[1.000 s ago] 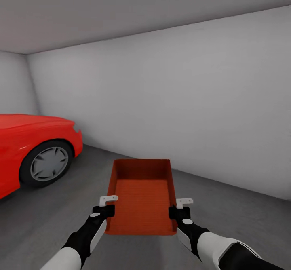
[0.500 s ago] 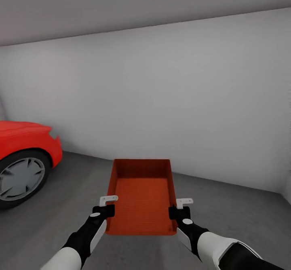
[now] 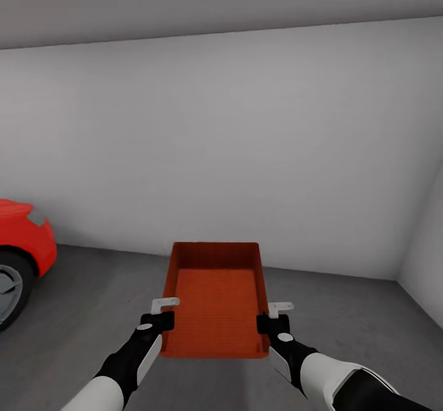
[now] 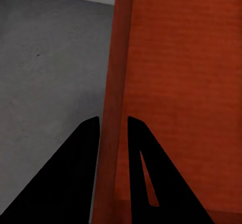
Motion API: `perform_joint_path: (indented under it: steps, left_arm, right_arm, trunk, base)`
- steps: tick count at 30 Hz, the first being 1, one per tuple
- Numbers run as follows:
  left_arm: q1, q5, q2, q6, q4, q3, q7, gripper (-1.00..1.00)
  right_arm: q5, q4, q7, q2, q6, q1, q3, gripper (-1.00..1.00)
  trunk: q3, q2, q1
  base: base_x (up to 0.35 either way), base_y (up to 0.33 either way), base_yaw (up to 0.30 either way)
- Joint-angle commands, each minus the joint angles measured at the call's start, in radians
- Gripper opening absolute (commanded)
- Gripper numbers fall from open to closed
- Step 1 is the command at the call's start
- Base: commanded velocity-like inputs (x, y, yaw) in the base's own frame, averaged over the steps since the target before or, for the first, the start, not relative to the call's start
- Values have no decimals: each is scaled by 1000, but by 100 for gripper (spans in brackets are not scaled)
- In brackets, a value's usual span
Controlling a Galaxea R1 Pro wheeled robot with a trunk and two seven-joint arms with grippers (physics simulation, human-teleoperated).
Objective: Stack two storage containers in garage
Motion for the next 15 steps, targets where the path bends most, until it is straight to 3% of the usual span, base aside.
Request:
perform_joint_path:
  steps: [1,15]
  left_arm:
    - [-1,-7,2,8,-3,12,43,-100]
    - [-1,-7,3,8,-4,12,43,-100]
  right_arm:
    - [-20,2,-4,-4,-7,-1,-1,-100]
    - [-19,2,-4,-3,-7,-1,-1,-100]
  trunk:
    - [-2,-2,1]
    - [-2,-2,1]
  base:
    - [281,256,-283]
    - [281,256,-284]
